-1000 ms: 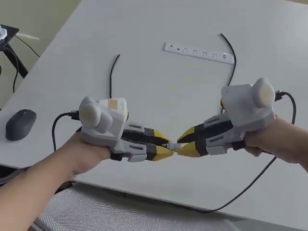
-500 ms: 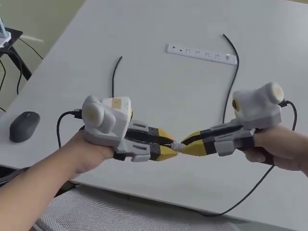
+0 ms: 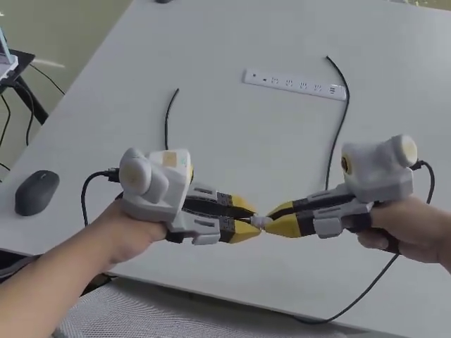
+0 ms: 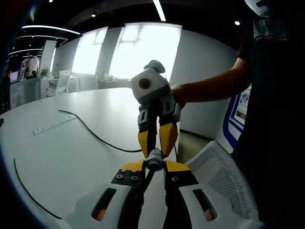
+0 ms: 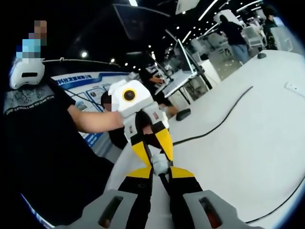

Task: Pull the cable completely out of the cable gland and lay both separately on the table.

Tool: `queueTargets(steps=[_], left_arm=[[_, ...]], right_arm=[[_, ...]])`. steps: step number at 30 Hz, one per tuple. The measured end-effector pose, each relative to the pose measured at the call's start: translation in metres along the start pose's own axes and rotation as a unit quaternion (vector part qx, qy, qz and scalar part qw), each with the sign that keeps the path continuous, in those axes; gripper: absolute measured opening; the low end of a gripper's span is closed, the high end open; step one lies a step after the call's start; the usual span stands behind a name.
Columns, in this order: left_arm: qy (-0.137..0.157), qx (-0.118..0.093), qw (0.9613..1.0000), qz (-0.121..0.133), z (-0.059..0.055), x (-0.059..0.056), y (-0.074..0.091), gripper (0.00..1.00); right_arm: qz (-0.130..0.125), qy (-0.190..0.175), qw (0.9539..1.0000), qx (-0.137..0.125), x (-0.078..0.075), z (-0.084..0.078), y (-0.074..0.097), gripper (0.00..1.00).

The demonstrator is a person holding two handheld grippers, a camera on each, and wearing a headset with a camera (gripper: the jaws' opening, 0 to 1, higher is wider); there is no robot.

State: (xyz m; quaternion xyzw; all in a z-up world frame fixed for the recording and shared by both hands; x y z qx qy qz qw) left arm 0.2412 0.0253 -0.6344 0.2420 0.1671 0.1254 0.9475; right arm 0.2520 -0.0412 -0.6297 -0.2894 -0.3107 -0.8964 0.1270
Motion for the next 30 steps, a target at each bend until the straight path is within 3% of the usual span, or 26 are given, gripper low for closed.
queueTargets(steps=[2, 4, 8, 10, 11, 14, 15, 16, 18, 19, 21, 22, 23, 25, 27, 29, 30], left_arm=[[0.008, -0.006, 0.9999, -0.003, 0.001, 0.000, 0.002, 0.15], [0.011, -0.007, 0.9999, -0.006, 0.001, 0.001, 0.002, 0.15], [0.019, -0.003, 0.9997, -0.013, 0.000, 0.001, 0.002, 0.15], [0.025, -0.003, 0.9996, -0.014, -0.001, 0.001, 0.003, 0.15], [0.035, -0.007, 0.9993, -0.014, -0.002, 0.001, 0.003, 0.15], [0.049, -0.008, 0.9985, -0.023, -0.003, -0.001, 0.003, 0.15], [0.051, -0.009, 0.9983, -0.024, -0.003, -0.002, 0.003, 0.15], [0.053, -0.010, 0.9983, -0.025, -0.003, -0.003, 0.003, 0.15], [0.063, -0.015, 0.9976, -0.026, -0.002, -0.003, 0.004, 0.15], [0.063, -0.016, 0.9975, -0.028, -0.002, -0.003, 0.005, 0.15], [0.065, -0.017, 0.9974, -0.028, -0.001, -0.004, 0.004, 0.15], [0.068, -0.017, 0.9971, -0.030, -0.001, -0.004, 0.004, 0.15], [0.070, -0.015, 0.9969, -0.032, -0.002, -0.004, 0.004, 0.15], [0.068, -0.010, 0.9972, -0.031, -0.002, -0.004, 0.002, 0.15], [0.065, -0.007, 0.9975, -0.029, -0.002, -0.005, 0.002, 0.15], [0.062, -0.008, 0.9977, -0.027, -0.002, -0.004, 0.002, 0.15], [0.061, -0.009, 0.9978, -0.026, -0.001, -0.004, 0.002, 0.15]], right_arm=[[-0.022, 0.042, 0.9989, 0.001, 0.002, 0.003, 0.001, 0.07], [-0.038, 0.057, 0.9976, 0.011, 0.004, 0.004, 0.001, 0.07], [-0.092, 0.133, 0.9860, 0.039, 0.008, 0.005, -0.002, 0.07], [-0.124, 0.173, 0.9757, 0.052, 0.009, 0.006, -0.003, 0.07], [-0.147, 0.210, 0.9649, 0.058, 0.009, 0.006, -0.003, 0.07], [-0.178, 0.255, 0.9468, 0.082, 0.011, 0.002, -0.005, 0.07], [-0.191, 0.277, 0.9375, 0.088, 0.013, 0.002, -0.006, 0.07], [-0.202, 0.287, 0.9318, 0.092, 0.013, 0.002, -0.006, 0.07], [-0.220, 0.291, 0.9263, 0.095, 0.014, 0.003, -0.006, 0.07], [-0.229, 0.305, 0.9190, 0.099, 0.015, 0.003, -0.006, 0.07], [-0.239, 0.311, 0.9139, 0.105, 0.016, 0.002, -0.006, 0.07], [-0.247, 0.322, 0.9074, 0.110, 0.016, 0.002, -0.007, 0.07], [-0.251, 0.328, 0.9038, 0.112, 0.016, 0.001, -0.008, 0.07], [-0.255, 0.327, 0.9027, 0.113, 0.016, 0.000, -0.009, 0.08], [-0.257, 0.319, 0.9060, 0.108, 0.014, -0.001, -0.008, 0.08], [-0.254, 0.289, 0.9184, 0.092, 0.013, -0.001, -0.006, 0.08], [-0.253, 0.286, 0.9203, 0.086, 0.013, 0.000, -0.005, 0.08]])
Point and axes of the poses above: the centre of the closed fingertips' face, and the gripper's own axes: y roughly backward along the fingers, x roughly to its left, z roughly out of its top, the point moved 4 cm from there along y, roughly backward along the fingers, and after that the axes turned 13 degrees about x, right-handed, at the moved point
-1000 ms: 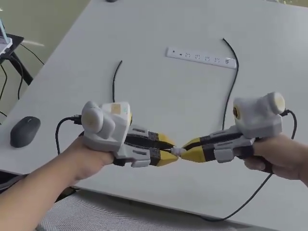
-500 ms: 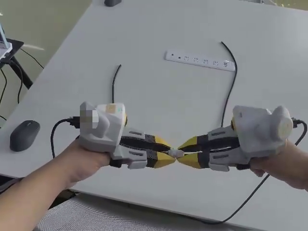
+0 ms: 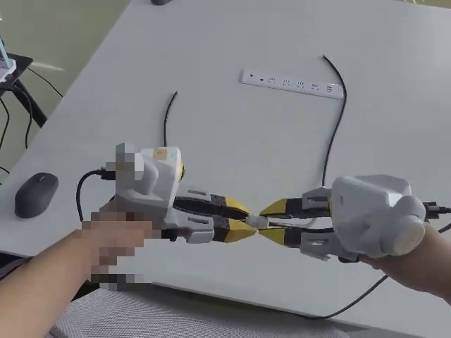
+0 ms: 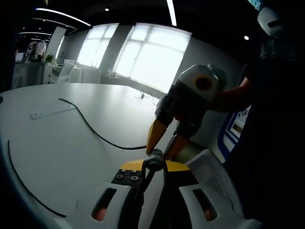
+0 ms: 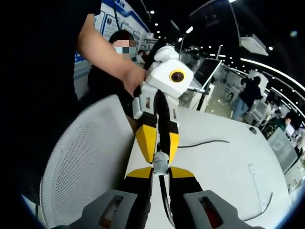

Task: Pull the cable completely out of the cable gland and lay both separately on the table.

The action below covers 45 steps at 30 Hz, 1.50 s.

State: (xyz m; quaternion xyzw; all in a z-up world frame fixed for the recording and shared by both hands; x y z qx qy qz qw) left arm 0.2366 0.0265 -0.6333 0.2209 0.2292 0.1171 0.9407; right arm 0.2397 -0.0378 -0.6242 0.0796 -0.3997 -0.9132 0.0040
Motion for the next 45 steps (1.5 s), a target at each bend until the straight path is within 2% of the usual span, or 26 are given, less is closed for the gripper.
queueTargets(steps=[3, 6, 8, 9, 11, 12, 14, 15, 16, 19, 20, 22, 23, 24, 25, 26, 27, 28, 31, 35, 37, 39, 43, 44, 45], left_arm=[[-0.003, -0.003, 1.0000, 0.001, 0.002, -0.001, 0.001, 0.15], [-0.005, -0.003, 1.0000, 0.002, 0.001, -0.001, 0.001, 0.15], [-0.007, -0.003, 1.0000, 0.003, 0.001, -0.002, 0.002, 0.15], [-0.007, -0.003, 1.0000, 0.003, 0.001, -0.002, 0.002, 0.15], [-0.011, -0.002, 0.9999, 0.005, 0.001, -0.003, 0.002, 0.15], [-0.015, 0.000, 0.9999, 0.004, 0.001, -0.003, 0.002, 0.15], [-0.026, -0.001, 0.9996, 0.005, 0.002, -0.005, 0.002, 0.15], [-0.029, -0.002, 0.9996, 0.005, 0.002, -0.005, 0.002, 0.15], [-0.031, -0.002, 0.9995, 0.005, 0.002, -0.005, 0.002, 0.15], [-0.041, -0.002, 0.9991, 0.006, 0.003, -0.005, 0.002, 0.15], [-0.043, -0.001, 0.9991, 0.007, 0.003, -0.005, 0.002, 0.15], [-0.045, 0.000, 0.9990, 0.006, 0.003, -0.005, 0.001, 0.15], [-0.046, 0.000, 0.9989, 0.006, 0.003, -0.005, 0.002, 0.15], [-0.048, -0.001, 0.9988, 0.007, 0.004, -0.005, 0.002, 0.15], [-0.050, -0.002, 0.9987, 0.008, 0.005, -0.006, 0.002, 0.15], [-0.051, -0.002, 0.9987, 0.007, 0.006, -0.006, 0.003, 0.15], [-0.055, -0.002, 0.9985, 0.008, 0.006, -0.006, 0.003, 0.15], [-0.056, -0.002, 0.9984, 0.008, 0.007, -0.007, 0.003, 0.15], [-0.057, -0.001, 0.9984, 0.007, 0.007, -0.008, 0.003, 0.15], [-0.060, 0.002, 0.9982, 0.007, 0.006, -0.009, 0.002, 0.15], [-0.060, 0.004, 0.9982, 0.008, 0.006, -0.009, 0.002, 0.15], [-0.062, 0.007, 0.9980, 0.009, 0.005, -0.009, 0.001, 0.15], [-0.060, 0.009, 0.9981, 0.009, 0.003, -0.008, 0.001, 0.15], [-0.059, 0.009, 0.9982, 0.009, 0.002, -0.008, 0.002, 0.15], [-0.057, 0.009, 0.9983, 0.008, 0.002, -0.007, 0.002, 0.15]], right_arm=[[0.009, -0.022, 0.9997, -0.010, -0.002, -0.002, 0.001, 0.09], [0.032, -0.063, 0.9973, -0.023, -0.002, -0.003, 0.003, 0.12], [0.048, -0.104, 0.9929, -0.031, -0.004, -0.005, 0.006, 0.15], [0.065, -0.128, 0.9889, -0.038, -0.004, -0.006, 0.008, 0.16], [0.095, -0.183, 0.9775, -0.042, -0.005, -0.007, 0.010, 0.19], [0.104, -0.209, 0.9706, -0.058, -0.009, -0.004, 0.013, 0.19], [0.130, -0.234, 0.9600, -0.083, -0.011, 0.001, 0.017, 0.20], [0.179, -0.276, 0.9399, -0.092, -0.008, 0.005, 0.019, 0.20], [0.199, -0.305, 0.9269, -0.091, -0.010, 0.005, 0.019, 0.21], [0.207, -0.301, 0.9266, -0.089, -0.017, 0.003, 0.013, 0.19], [0.217, -0.310, 0.9219, -0.086, -0.018, 0.002, 0.011, 0.19], [0.253, -0.331, 0.9053, -0.082, -0.015, 0.001, 0.010, 0.20], [0.262, -0.336, 0.9011, -0.080, -0.015, -0.001, 0.009, 0.20], [0.260, -0.337, 0.9017, -0.078, -0.018, -0.004, 0.006, 0.20], [0.264, -0.341, 0.8990, -0.077, -0.018, -0.006, 0.005, 0.19], [0.275, -0.346, 0.8938, -0.077, -0.015, -0.006, 0.006, 0.18], [0.288, -0.356, 0.8856, -0.076, -0.014, -0.006, 0.006, 0.17], [0.288, -0.353, 0.8867, -0.076, -0.014, -0.007, 0.005, 0.16], [0.302, -0.355, 0.8811, -0.080, -0.010, -0.004, 0.005, 0.16], [0.305, -0.355, 0.8803, -0.076, -0.008, -0.006, 0.002, 0.14], [0.312, -0.356, 0.8770, -0.080, -0.007, -0.004, 0.002, 0.11], [0.310, -0.356, 0.8782, -0.077, -0.006, -0.004, 0.001, 0.11], [0.296, -0.333, 0.8919, -0.079, -0.004, -0.002, 0.001, 0.08], [0.285, -0.317, 0.9009, -0.081, -0.004, -0.002, 0.001, 0.08], [0.276, -0.305, 0.9078, -0.082, -0.004, -0.001, 0.001, 0.08]])
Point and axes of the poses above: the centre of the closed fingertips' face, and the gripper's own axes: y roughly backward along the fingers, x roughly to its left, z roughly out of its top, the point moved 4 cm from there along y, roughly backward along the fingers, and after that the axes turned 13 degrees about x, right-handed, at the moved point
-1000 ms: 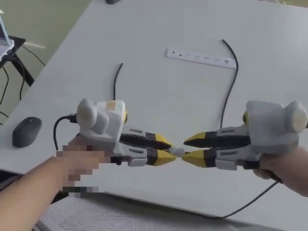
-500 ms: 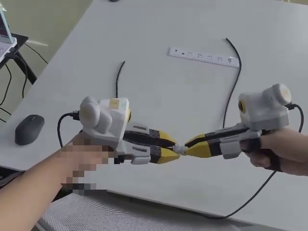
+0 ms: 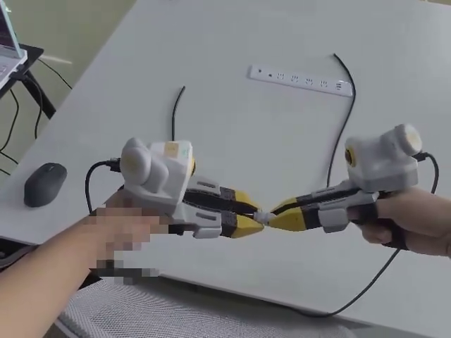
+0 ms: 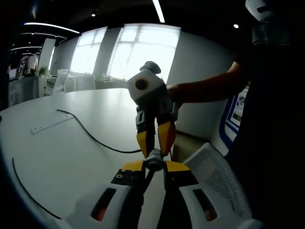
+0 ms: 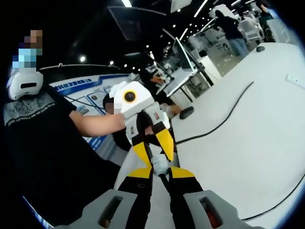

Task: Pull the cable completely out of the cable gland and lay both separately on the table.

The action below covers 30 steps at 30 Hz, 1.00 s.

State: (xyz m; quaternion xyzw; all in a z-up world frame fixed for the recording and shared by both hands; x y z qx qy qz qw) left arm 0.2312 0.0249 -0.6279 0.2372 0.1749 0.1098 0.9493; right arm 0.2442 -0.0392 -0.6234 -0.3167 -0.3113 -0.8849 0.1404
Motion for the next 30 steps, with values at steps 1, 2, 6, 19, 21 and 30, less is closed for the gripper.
queueTargets(steps=[1, 2, 6, 19, 21, 30], left_arm=[[0.000, 0.000, 1.0000, 0.000, 0.000, 0.000, 0.000, 0.15], [0.000, 0.000, 1.0000, 0.000, 0.000, 0.001, 0.000, 0.15], [0.006, 0.001, 1.0000, -0.003, 0.000, 0.001, 0.000, 0.15], [0.056, -0.012, 0.9982, -0.017, 0.001, 0.003, 0.004, 0.15], [0.060, -0.013, 0.9980, -0.016, 0.000, 0.004, 0.003, 0.15], [0.066, -0.011, 0.9977, -0.014, -0.003, 0.004, 0.003, 0.15]], right_arm=[[-0.007, 0.009, 0.9999, 0.001, 0.000, 0.000, 0.000, 0.08], [-0.013, 0.010, 0.9999, 0.002, 0.002, 0.000, 0.000, 0.08], [-0.074, 0.086, 0.9934, 0.017, 0.004, 0.001, 0.000, 0.08], [-0.276, 0.336, 0.8946, 0.103, 0.016, 0.004, -0.003, 0.07], [-0.296, 0.345, 0.8838, 0.111, 0.016, 0.003, -0.004, 0.08], [-0.300, 0.349, 0.8804, 0.116, 0.012, 0.002, -0.006, 0.08]])
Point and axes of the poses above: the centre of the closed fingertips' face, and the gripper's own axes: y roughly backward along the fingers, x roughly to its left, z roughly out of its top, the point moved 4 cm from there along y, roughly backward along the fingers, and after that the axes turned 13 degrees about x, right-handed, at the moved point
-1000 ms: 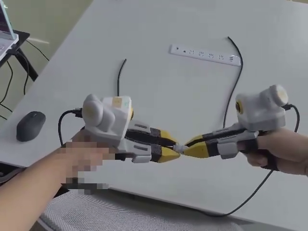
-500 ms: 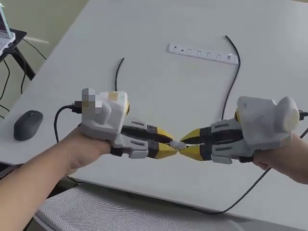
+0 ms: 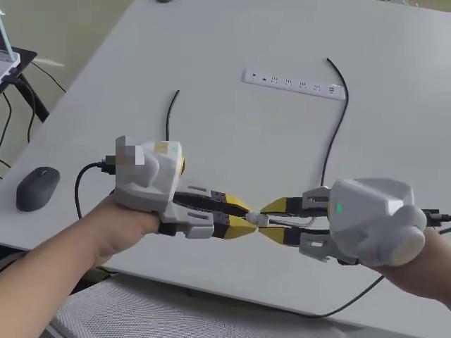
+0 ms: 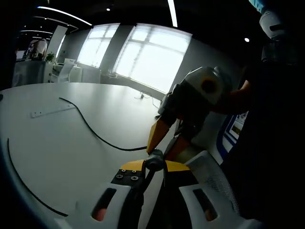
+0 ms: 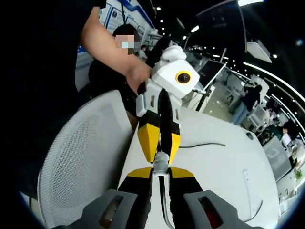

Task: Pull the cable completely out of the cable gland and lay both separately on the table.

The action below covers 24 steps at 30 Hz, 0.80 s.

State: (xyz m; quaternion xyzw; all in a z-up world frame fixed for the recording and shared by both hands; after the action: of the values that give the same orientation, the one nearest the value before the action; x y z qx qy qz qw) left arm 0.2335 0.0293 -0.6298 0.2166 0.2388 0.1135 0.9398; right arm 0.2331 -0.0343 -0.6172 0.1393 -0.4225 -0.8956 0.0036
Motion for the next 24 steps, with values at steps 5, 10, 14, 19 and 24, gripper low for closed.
queueTargets(steps=[5, 10, 14, 19, 24], left_arm=[[-0.002, 0.004, 1.0000, 0.003, -0.001, 0.001, 0.001, 0.15], [-0.005, 0.006, 1.0000, 0.004, -0.001, 0.000, 0.002, 0.15], [-0.008, 0.004, 0.9999, 0.005, 0.000, -0.002, 0.003, 0.15], [-0.010, 0.003, 0.9999, 0.009, 0.000, -0.002, 0.004, 0.15], [-0.013, 0.001, 0.9998, 0.017, 0.002, -0.001, 0.004, 0.15]], right_arm=[[0.003, -0.005, 1.0000, 0.002, 0.001, 0.000, -0.002, 0.08], [0.009, -0.038, 0.9992, -0.005, 0.001, 0.001, -0.002, 0.09], [0.007, -0.066, 0.9976, -0.021, -0.003, 0.005, 0.002, 0.14], [0.003, -0.099, 0.9946, -0.032, -0.005, 0.008, 0.014, 0.19], [-0.028, -0.149, 0.9884, -0.011, -0.008, -0.003, 0.021, 0.20]])
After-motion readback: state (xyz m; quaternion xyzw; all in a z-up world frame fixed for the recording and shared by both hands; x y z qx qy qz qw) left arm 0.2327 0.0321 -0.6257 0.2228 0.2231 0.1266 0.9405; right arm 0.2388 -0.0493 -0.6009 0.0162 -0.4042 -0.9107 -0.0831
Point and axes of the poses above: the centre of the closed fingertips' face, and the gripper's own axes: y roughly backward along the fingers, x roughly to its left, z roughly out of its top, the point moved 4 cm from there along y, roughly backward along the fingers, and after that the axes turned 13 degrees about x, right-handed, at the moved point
